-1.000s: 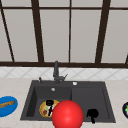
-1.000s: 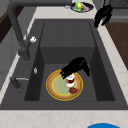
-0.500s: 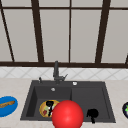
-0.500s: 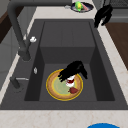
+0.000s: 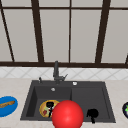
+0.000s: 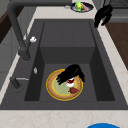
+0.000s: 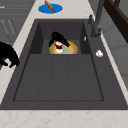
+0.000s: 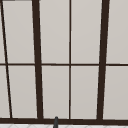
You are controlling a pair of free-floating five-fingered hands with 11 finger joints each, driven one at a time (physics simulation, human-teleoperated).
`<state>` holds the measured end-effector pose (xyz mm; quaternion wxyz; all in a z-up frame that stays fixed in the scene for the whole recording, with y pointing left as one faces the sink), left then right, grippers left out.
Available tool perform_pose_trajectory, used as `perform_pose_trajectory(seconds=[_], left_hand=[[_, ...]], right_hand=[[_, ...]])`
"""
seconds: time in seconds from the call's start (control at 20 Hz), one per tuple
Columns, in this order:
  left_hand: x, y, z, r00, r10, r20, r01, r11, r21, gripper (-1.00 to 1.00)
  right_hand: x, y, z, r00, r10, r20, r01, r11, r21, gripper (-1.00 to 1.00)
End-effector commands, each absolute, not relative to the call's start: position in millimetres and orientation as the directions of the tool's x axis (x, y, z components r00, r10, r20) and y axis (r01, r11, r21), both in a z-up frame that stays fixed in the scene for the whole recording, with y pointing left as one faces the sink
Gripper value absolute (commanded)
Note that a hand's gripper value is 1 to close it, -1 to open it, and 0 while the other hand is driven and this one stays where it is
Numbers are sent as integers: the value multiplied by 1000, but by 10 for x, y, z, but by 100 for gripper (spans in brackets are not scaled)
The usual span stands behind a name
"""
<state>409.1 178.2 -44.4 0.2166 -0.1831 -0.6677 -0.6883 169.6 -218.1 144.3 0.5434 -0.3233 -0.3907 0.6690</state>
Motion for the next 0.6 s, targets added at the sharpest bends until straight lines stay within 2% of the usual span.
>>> perform_pose_trajectory(seconds=[0.0, 0.4, 0.55], left_hand=[[4175, 1803, -519, -812, -57, 580, 581, 1, 814, -100], [4354, 1815, -780, -812, -56, 581, 582, -11, 813, -100], [4414, 1817, -803, -776, -52, 629, 630, -9, 777, -100]], right_hand=[[1696, -2181, 1443, -200, 980, -8, -474, -104, -874, 0], [1696, -2181, 1443, -200, 980, -8, -474, -104, -874, 0], [1696, -2181, 1443, -200, 980, -8, -474, -104, -874, 0]])
